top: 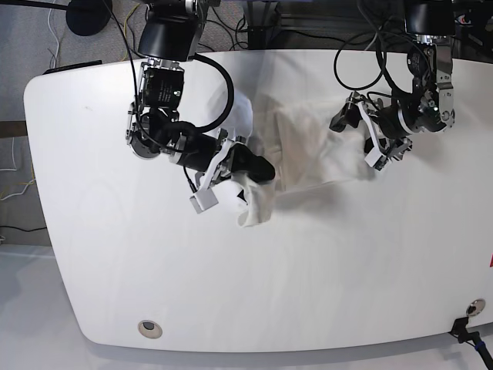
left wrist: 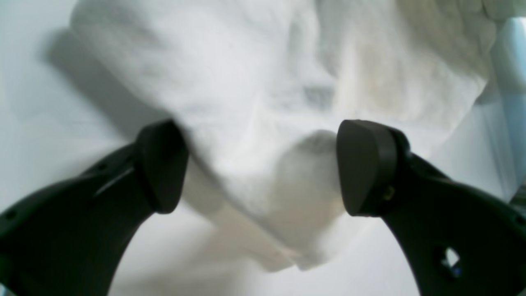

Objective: Fold the T-shirt properly

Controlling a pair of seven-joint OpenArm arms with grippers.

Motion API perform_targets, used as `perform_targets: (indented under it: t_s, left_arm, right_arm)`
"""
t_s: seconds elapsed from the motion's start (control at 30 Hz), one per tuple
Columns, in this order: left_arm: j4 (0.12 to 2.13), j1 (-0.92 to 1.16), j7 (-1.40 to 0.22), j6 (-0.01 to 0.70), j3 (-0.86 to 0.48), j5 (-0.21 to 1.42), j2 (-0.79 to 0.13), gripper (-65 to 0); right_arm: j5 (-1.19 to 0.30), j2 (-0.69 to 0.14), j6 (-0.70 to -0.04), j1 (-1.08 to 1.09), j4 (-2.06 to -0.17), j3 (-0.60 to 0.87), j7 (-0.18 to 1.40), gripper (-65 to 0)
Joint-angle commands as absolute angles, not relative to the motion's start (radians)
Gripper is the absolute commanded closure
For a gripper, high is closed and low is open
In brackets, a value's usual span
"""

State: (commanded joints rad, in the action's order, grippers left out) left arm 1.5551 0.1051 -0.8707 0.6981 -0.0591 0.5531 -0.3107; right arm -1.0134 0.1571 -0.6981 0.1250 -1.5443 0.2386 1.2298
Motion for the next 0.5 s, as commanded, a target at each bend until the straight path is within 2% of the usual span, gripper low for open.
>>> perform_targets:
  t_s: [0.23,0.5]
  left_arm:
    - [1.449,0.062,-0.84,0.698,-0.012,0.552,-0.268,-52.8]
    - [1.448,0.044,-0.842,0.698,-0.012,0.552,-0.259,-52.8]
  right_arm:
    - [-1.013,0.157,-0.698,0.125,-1.547,0.236,1.23,0.0]
    - [-1.009,0.157,-0.698,0.128,-1.547,0.206,1.23,0.0]
